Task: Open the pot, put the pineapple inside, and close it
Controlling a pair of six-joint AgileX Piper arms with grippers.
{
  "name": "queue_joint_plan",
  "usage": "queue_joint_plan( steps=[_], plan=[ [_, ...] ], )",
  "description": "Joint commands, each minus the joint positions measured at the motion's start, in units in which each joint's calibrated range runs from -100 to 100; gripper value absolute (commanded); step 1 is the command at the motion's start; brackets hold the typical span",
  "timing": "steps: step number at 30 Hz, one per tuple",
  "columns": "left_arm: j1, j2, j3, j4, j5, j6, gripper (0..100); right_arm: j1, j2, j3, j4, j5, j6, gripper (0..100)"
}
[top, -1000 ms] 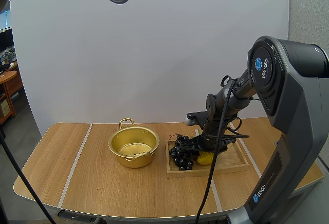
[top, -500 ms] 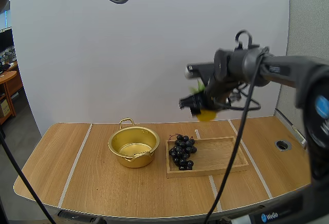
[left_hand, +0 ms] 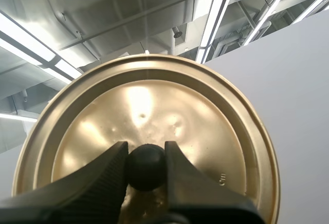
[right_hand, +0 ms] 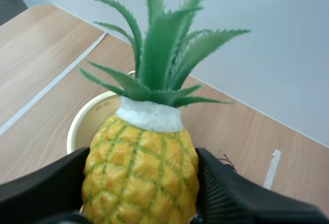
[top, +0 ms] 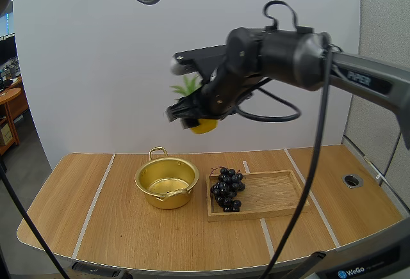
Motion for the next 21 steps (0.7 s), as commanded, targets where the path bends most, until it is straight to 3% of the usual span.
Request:
queue_joint_plan(
  steps=[1,21],
  plan=[
    [-0.01,-0.3,-0.5,0.7,-1.9,-0.2,0,1.3,3.0,-0.7,-0.4,-3.3,-0.5,0],
    [-0.01,-0.3,-0.5,0.7,-1.9,-0.2,0,2.7,25.1,-0.7,-0.4,-16.2,-0.5,0]
  ],
)
